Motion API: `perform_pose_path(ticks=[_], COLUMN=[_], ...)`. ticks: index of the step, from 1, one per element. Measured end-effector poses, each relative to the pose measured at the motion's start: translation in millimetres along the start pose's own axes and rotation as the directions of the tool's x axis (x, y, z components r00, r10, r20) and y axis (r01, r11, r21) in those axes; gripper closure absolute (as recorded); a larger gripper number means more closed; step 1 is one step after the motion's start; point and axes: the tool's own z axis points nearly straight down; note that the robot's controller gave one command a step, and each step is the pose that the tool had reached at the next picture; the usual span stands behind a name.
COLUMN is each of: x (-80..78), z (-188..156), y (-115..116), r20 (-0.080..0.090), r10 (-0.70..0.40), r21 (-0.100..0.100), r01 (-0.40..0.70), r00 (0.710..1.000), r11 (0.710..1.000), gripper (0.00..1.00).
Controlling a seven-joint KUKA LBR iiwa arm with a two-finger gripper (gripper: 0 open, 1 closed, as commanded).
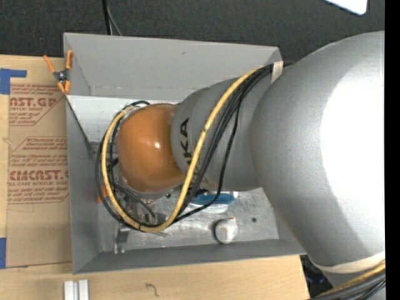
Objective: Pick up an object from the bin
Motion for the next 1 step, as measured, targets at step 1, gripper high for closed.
perform_pose_path(ticks=[1], x=[-1.3], z=[-57.9], y=[-20.3], r20=[-0.005], r10=[-0.134], r21=[0.003], r01=[0.134], r00=[0.991], r11=[0.991], gripper=[0.00])
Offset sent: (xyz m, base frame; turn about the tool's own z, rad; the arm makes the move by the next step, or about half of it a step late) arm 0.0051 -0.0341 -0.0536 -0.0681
